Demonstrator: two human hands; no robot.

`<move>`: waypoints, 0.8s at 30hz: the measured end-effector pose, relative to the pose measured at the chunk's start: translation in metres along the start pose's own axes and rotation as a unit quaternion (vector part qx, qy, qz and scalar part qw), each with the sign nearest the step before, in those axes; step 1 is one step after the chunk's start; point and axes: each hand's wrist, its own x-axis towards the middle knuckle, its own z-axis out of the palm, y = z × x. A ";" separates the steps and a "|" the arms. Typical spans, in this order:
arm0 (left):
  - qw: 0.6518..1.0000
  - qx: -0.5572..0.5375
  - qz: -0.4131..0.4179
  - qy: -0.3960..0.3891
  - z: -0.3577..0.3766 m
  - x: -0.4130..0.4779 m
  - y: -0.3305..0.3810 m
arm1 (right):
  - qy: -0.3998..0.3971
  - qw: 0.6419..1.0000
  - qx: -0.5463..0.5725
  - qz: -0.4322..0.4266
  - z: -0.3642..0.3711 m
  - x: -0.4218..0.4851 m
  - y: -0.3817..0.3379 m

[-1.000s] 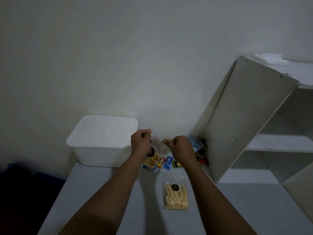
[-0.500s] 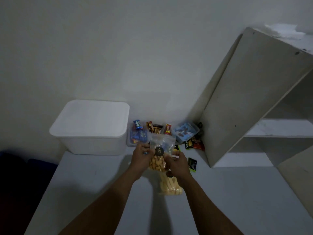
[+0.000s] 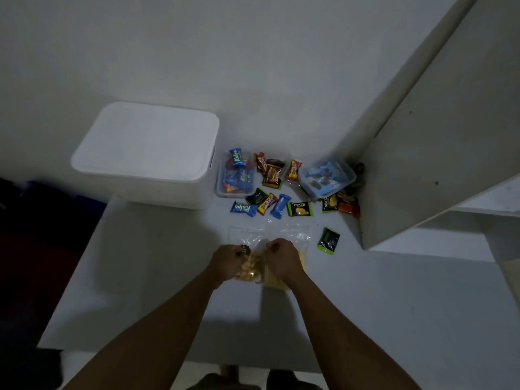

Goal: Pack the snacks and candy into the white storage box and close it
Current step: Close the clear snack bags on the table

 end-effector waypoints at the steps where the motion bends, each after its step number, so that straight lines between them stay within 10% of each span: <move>1: 0.999 0.040 -0.008 0.002 0.002 0.003 0.004 | 0.002 1.000 0.004 0.000 -0.007 0.006 0.002; 10: 0.976 0.119 0.062 0.174 0.061 0.047 0.090 | 0.061 0.993 0.095 0.032 -0.102 0.092 0.045; 15: 0.964 0.120 0.215 0.104 0.115 0.076 0.176 | 0.186 0.968 0.164 0.041 -0.172 0.111 0.040; 24: 0.971 0.036 0.236 0.007 0.177 0.130 0.293 | 0.229 0.957 0.157 -0.088 -0.193 0.151 0.051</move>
